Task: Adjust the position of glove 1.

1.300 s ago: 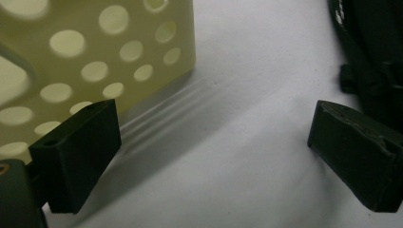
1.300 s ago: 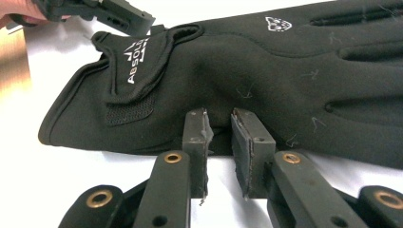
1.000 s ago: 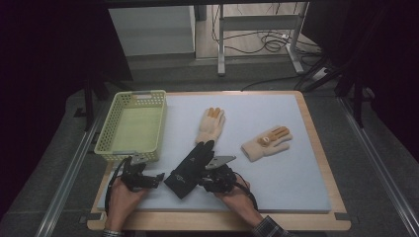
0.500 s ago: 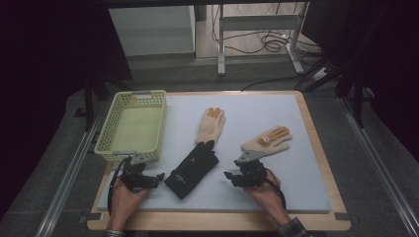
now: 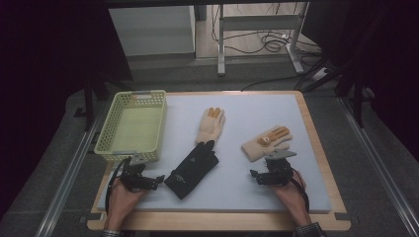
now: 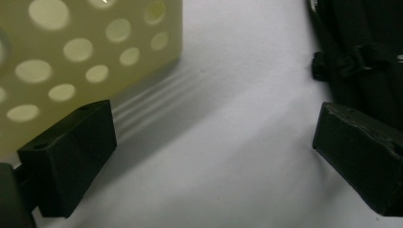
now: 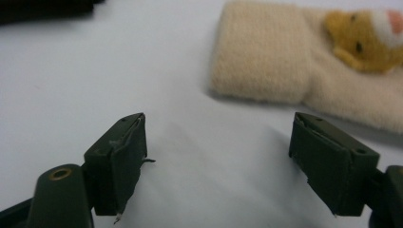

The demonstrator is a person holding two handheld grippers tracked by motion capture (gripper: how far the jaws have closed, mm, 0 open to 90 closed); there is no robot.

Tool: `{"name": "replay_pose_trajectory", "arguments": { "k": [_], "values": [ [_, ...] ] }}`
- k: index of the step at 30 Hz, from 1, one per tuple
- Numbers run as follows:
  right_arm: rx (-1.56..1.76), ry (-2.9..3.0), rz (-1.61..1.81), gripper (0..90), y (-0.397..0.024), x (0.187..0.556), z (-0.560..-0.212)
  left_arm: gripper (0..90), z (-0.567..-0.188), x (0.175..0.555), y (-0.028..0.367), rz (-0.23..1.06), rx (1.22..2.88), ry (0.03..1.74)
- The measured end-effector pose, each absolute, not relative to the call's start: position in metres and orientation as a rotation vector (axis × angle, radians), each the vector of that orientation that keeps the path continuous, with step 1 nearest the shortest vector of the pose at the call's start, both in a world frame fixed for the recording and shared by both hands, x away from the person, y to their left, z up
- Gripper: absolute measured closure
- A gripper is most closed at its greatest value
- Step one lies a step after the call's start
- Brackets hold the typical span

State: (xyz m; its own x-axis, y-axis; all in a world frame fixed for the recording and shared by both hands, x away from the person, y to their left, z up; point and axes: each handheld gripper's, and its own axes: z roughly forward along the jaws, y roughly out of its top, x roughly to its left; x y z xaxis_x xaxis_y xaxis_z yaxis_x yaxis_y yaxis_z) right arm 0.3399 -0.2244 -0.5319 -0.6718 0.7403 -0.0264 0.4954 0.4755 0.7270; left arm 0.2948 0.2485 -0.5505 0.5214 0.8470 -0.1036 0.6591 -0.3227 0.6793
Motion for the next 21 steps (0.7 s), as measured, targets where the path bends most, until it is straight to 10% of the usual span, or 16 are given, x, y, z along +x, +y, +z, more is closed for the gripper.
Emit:
{"name": "replay_pose_trajectory", "arguments": {
  "k": [21],
  "values": [
    [1.024,2.386,0.998,17.7,-0.223,0.338,-0.533,0.0,-0.512,0.285,0.179,0.32,2.166,0.974]
  ]
}}
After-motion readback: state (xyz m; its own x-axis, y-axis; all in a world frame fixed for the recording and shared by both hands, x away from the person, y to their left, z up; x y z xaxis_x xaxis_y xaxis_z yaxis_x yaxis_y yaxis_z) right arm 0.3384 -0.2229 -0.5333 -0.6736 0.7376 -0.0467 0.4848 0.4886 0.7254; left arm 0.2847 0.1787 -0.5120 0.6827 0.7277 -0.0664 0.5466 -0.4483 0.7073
